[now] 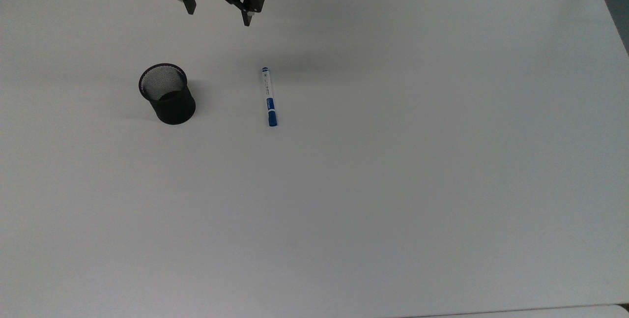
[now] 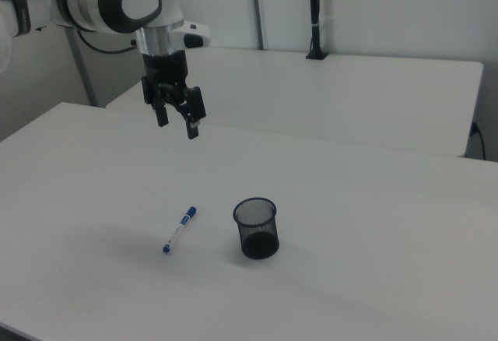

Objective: Insert the marker

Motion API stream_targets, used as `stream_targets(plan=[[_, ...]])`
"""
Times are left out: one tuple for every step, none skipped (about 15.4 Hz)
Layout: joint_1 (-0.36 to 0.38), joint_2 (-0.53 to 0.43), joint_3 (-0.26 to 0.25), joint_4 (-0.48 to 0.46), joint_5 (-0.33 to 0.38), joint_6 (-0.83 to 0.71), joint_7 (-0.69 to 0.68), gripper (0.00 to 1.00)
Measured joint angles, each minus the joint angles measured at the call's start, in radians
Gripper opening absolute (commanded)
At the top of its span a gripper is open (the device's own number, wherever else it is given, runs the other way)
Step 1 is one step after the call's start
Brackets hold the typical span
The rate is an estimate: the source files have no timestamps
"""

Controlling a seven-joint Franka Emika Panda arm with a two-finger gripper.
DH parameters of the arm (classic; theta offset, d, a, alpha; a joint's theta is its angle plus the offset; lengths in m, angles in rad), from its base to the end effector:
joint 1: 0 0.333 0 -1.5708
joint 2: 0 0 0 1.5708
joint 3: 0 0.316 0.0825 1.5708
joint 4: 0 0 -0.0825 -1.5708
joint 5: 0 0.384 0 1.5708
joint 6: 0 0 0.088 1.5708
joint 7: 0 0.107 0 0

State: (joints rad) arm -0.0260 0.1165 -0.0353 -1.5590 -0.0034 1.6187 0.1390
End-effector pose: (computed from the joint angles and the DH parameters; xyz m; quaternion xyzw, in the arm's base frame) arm 0.5899 -0.0354 0.5674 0.9946 -0.0998 -0.0282 0.0048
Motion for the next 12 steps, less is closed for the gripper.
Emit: stream_targets(plan=[[0.0,0.0,0.0,0.0,0.0,0.0,0.0,1.0],[0.0,0.0,0.0,0.0,0.0,0.0,0.0,1.0],[0.0,0.0,0.0,0.0,0.0,0.0,0.0,1.0],[0.0,0.0,0.0,0.0,0.0,0.0,0.0,1.0],[0.0,0.0,0.0,0.0,0.0,0.0,0.0,1.0],[0.0,0.0,0.0,0.0,0.0,0.0,0.0,1.0],[0.0,0.0,0.0,0.0,0.0,0.0,0.0,1.0],[0.0,0.0,0.0,0.0,0.0,0.0,0.0,1.0],[0.0,0.0,0.0,0.0,0.0,0.0,0.0,1.0],[-0.001,0.0,0.0,0.0,0.0,0.0,0.0,1.0],[-0.004,0.0,0.0,0.0,0.003,0.0,0.0,1.0],[-0.009,0.0,0.0,0.0,0.009,0.0,0.0,1.0]])
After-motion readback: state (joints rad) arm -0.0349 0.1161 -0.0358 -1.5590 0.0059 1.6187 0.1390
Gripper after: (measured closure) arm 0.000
